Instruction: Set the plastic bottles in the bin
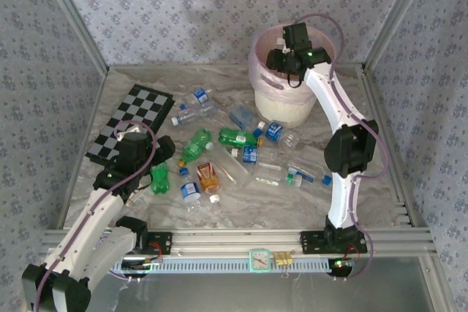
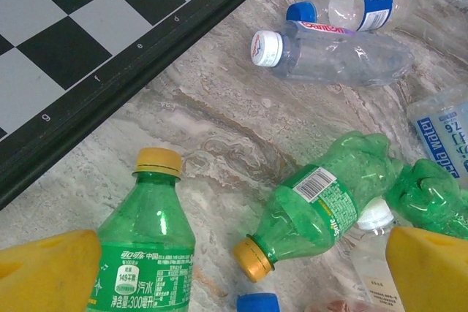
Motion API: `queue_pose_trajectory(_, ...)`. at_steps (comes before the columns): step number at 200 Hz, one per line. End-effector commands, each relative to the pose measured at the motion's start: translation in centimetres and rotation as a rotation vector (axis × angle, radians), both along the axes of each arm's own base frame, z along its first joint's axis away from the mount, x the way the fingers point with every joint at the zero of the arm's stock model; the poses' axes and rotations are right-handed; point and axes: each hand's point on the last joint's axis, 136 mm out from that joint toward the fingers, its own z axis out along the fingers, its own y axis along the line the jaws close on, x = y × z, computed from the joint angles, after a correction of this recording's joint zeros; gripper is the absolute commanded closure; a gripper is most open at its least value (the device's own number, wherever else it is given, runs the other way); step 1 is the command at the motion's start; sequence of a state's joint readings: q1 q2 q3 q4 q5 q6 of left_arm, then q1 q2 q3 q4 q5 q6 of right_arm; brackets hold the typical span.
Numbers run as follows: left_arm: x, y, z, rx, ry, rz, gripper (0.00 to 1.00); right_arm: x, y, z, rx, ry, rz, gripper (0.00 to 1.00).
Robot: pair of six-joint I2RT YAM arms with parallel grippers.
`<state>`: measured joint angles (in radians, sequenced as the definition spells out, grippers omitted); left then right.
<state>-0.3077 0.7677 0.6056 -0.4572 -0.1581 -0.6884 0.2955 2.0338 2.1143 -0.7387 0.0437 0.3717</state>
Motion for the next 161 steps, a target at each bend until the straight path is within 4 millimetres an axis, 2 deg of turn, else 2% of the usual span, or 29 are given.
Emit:
queue_pose_trajectory(1, -0.3, 0.4, 0.3, 0.031, 0.011, -0.003, 0.00, 0.0, -0.9, 0.6, -0.043, 0.012, -0.027, 0.42)
queue_pose_trajectory(14, -0.4, 0.5, 0.4, 0.035, 0.011, 0.000, 0.00, 0.1, -0.8, 0.9, -0.044, 0.008, -0.024, 0.37)
queue_pose_trajectory(42, -0.5, 0.8, 0.6, 0.047, 0.010, 0.005, 0.00, 0.0, -0.8, 2.9, -0.043, -0.033, -0.020, 0.23)
queue_pose_trajectory(65, -0.5, 0.8, 0.8, 0.052, 0.007, 0.004, 0.00, -0.5, -0.9, 5.5, -0.038, -0.082, -0.021, 0.00)
queue_pose_trajectory(96, -0.3, 1.0, 1.2, 0.055, -0.007, 0.017, 0.00, -1.9, -1.6, 9.8, -0.030, -0.169, -0.037, 0.00)
queue_pose_trajectory(130, 0.2, 0.6, 2.5, 0.036, -0.068, 0.003, 0.00, -4.6, -2.0, 14.0, -0.026, -0.250, -0.035, 0.00)
queue_pose_trajectory(150, 0.1, 0.9, 3.3, 0.034, -0.121, 0.015, 0.00, -6.4, -1.7, 15.0, -0.008, -0.274, -0.018, 0.00)
queue_pose_trajectory(161, 0.0, 1.3, 3.7, 0.031, -0.149, 0.036, 0.00, -7.4, -1.4, 14.9, -0.006, -0.275, -0.001, 0.00)
